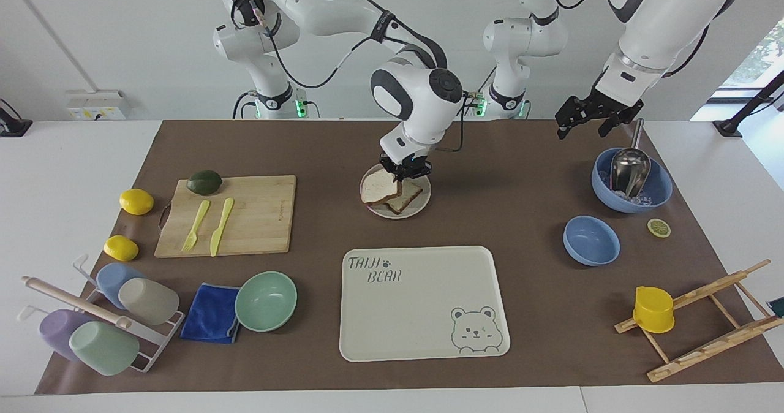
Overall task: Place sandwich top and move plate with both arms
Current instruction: 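Carry the bread slice with the right gripper over the egg plate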
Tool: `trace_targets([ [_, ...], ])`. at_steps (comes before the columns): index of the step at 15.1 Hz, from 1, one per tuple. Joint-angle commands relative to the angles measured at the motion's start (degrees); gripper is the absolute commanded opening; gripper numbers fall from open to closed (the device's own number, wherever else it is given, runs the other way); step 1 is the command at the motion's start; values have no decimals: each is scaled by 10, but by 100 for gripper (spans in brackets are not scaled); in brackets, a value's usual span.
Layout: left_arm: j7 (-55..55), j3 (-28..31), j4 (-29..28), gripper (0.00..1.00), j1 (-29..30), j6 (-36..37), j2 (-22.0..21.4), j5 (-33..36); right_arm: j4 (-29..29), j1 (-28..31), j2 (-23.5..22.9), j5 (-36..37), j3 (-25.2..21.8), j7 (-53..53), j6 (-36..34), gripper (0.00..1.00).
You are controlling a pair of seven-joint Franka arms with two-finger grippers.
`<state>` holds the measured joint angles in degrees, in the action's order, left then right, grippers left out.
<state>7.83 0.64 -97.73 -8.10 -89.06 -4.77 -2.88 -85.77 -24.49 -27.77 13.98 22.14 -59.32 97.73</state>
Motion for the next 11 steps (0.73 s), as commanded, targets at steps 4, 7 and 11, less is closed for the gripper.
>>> trace_targets([
  [4, -3, -5, -23, 100, 11, -15, -19, -3, -52, 6, 20, -13, 6, -38, 57, 0],
  [7, -3, -4, -23, 100, 11, -17, -19, -3, -55, 7, 21, -26, 5, -41, 64, 32],
  [11, -4, -4, -31, 100, 12, -23, -22, -3, -55, 7, 21, -27, 5, -41, 73, 97],
])
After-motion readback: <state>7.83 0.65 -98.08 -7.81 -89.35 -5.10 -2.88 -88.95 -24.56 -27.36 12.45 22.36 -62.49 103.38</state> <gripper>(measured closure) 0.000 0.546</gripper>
